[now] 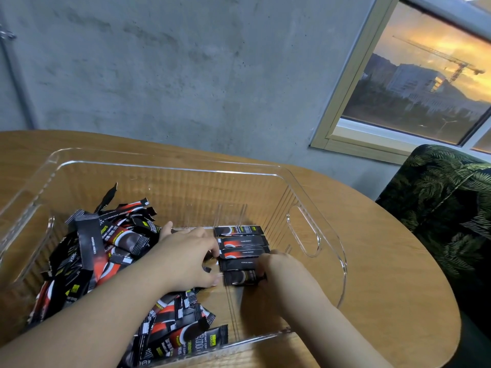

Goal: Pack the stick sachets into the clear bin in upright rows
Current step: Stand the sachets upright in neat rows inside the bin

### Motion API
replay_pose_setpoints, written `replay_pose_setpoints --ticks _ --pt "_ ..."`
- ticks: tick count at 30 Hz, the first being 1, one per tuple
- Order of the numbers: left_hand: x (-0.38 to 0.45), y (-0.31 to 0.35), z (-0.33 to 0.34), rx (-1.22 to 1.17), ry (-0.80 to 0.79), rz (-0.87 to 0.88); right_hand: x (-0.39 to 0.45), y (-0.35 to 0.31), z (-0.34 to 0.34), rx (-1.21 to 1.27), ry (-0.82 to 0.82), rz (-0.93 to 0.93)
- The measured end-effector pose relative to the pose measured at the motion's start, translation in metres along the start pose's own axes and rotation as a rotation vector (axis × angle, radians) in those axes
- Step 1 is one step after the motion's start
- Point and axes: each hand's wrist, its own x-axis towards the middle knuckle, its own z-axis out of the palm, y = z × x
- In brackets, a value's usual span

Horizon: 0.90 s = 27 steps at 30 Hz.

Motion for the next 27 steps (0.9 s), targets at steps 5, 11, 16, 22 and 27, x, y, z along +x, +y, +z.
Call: replay_pose_setpoints --ticks 5,11,16,22,27 --pt "0.000 0.000 0.000 -0.007 0.001 0.001 -0.002 -0.004 -0.002 -0.025 0.032 -0.108" --pt "-0.001 0.001 -0.002 0.008 -0.001 0.004 0.003 -0.010 0.006 -0.067 0.008 -0.186" --pt "-0.001 0.001 -0.002 0.027 0.000 -0.024 0.010 -0.014 0.009 -0.004 -0.037 -0.201" --pt "-0.002 0.003 -0.006 0.128 -0.012 -0.070 0.010 -0.011 0.013 0.011 -0.097 -0.199" --pt "-0.008 0.001 -0.014 0.145 -0.097 -0.071 0.010 -0.014 0.009 0.004 0.068 -0.251"
